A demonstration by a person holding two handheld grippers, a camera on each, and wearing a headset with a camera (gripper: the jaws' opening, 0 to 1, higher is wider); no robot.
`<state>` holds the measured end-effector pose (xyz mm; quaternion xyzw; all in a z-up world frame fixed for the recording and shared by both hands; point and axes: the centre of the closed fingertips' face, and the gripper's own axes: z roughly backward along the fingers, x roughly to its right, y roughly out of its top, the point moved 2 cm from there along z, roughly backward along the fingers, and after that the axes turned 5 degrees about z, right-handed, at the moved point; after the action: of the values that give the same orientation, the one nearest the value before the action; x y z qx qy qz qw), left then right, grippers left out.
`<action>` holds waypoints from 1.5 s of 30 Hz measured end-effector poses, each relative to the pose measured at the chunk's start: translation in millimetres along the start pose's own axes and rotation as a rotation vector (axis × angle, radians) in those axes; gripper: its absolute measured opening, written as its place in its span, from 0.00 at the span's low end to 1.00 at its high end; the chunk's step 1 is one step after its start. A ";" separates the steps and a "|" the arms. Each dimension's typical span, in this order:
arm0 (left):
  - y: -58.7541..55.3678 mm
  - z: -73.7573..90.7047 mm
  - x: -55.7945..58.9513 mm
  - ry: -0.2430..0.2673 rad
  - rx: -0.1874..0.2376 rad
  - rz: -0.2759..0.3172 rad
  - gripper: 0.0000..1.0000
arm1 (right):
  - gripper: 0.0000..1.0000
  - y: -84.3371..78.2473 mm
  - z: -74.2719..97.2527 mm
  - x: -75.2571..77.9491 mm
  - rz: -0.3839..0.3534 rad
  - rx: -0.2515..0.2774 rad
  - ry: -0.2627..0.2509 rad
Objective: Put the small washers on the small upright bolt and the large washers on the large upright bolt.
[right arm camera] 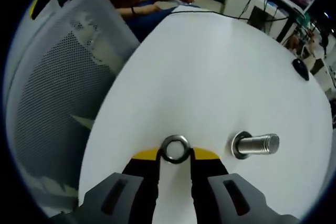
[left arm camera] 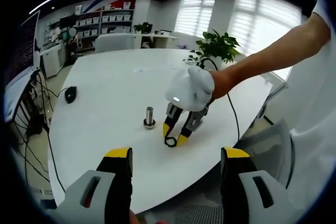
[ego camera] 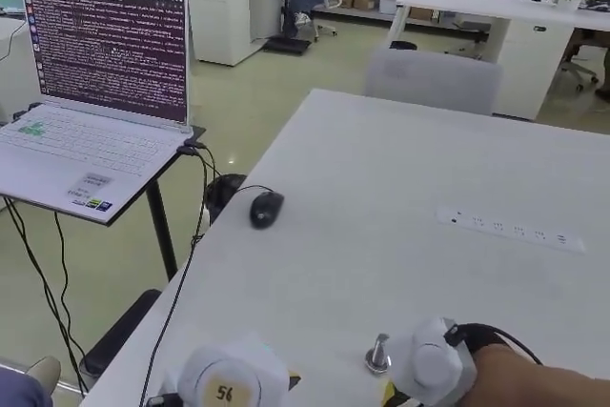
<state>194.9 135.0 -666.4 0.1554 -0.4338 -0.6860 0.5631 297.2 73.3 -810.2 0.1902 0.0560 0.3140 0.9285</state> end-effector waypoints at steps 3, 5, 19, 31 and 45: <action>-1.5 1.8 -1.8 0.006 0.000 0.004 0.68 | 0.22 3.2 5.2 4.5 -0.064 0.046 -0.045; -2.2 2.8 -2.9 0.009 0.000 0.005 0.68 | 0.22 5.9 11.3 9.5 -0.117 0.082 -0.076; 1.6 2.2 -4.5 0.009 0.009 0.000 0.68 | 0.23 22.2 69.3 50.7 -0.212 0.172 -0.270; 2.9 2.3 -2.8 0.007 0.013 -0.003 0.68 | 0.23 14.5 76.5 76.4 -0.254 0.119 -0.307; 4.2 6.6 -7.5 0.021 0.017 0.003 0.68 | 0.23 17.4 65.8 80.9 -0.268 0.083 -0.277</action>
<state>195.3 144.6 -661.5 0.1668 -0.4340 -0.6797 0.5673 366.5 113.9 -741.5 0.2607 -0.0343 0.1557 0.9522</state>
